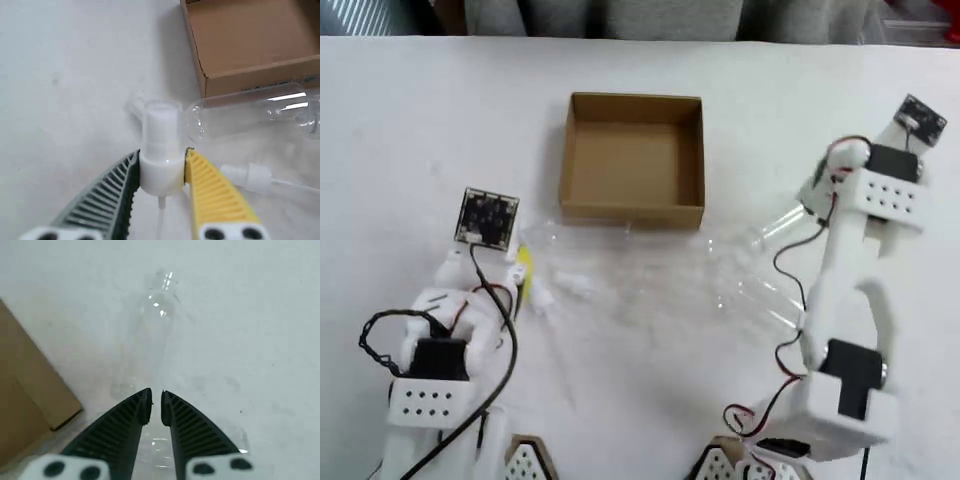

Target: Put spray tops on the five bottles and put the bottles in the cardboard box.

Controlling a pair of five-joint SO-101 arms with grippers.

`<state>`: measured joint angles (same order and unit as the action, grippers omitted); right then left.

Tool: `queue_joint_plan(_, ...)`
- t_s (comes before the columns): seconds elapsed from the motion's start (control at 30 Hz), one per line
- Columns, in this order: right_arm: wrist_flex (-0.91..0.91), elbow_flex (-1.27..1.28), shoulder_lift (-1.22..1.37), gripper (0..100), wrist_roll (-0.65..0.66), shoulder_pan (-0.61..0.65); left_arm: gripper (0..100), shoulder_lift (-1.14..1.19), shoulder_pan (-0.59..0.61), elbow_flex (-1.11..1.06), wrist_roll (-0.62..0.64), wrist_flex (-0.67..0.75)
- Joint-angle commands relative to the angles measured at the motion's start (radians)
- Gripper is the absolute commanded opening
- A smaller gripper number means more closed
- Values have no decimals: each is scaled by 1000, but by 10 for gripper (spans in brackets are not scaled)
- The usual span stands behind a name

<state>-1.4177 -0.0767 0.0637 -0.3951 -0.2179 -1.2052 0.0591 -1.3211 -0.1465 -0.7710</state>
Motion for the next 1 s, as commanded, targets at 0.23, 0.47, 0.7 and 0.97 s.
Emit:
queue_joint_plan(0.23,-130,-376,289,22,-245,56,98,114,-4,20,3,78)
queue_joint_plan(0.47,-133,-408,358,22,-247,-54,98,119,21,37,6,75)
queue_joint_plan(0.7,-99,-413,366,77,-242,-45,98,119,22,34,3,69)
queue_joint_plan(0.97,-74,-404,371,95,-247,-18,98,120,21,34,2,69)
